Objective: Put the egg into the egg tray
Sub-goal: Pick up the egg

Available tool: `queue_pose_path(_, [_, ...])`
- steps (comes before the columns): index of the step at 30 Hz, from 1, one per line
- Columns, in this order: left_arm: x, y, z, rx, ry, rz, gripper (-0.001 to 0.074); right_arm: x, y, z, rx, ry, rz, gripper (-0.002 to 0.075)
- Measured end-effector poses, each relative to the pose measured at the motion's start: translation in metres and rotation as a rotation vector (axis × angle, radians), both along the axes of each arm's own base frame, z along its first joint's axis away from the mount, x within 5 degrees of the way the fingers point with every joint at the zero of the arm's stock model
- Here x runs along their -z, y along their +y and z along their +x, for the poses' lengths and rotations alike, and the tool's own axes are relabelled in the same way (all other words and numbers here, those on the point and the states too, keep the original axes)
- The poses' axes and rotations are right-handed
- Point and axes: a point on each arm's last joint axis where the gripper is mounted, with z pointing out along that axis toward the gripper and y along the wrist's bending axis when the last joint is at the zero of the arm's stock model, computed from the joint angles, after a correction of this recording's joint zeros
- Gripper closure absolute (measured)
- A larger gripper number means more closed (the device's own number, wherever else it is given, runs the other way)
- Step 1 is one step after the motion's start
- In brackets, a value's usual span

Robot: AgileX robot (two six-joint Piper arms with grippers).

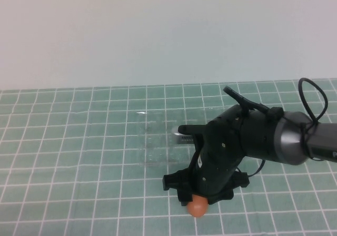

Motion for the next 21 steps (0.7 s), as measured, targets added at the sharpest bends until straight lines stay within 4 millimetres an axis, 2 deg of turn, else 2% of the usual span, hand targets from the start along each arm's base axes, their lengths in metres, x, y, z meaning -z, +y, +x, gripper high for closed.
queue_pose_path(13, [0.0,0.0,0.0,0.0,0.0,0.0,0.0736,0.0028,0.0023,0.0002,0.005,0.008,0.016,0.0284])
queue_pose_path(21, [0.0,0.0,0.0,0.0,0.0,0.0,0.0736,0.0028,0.0023,0.0002,-0.034,0.0,0.012,0.034])
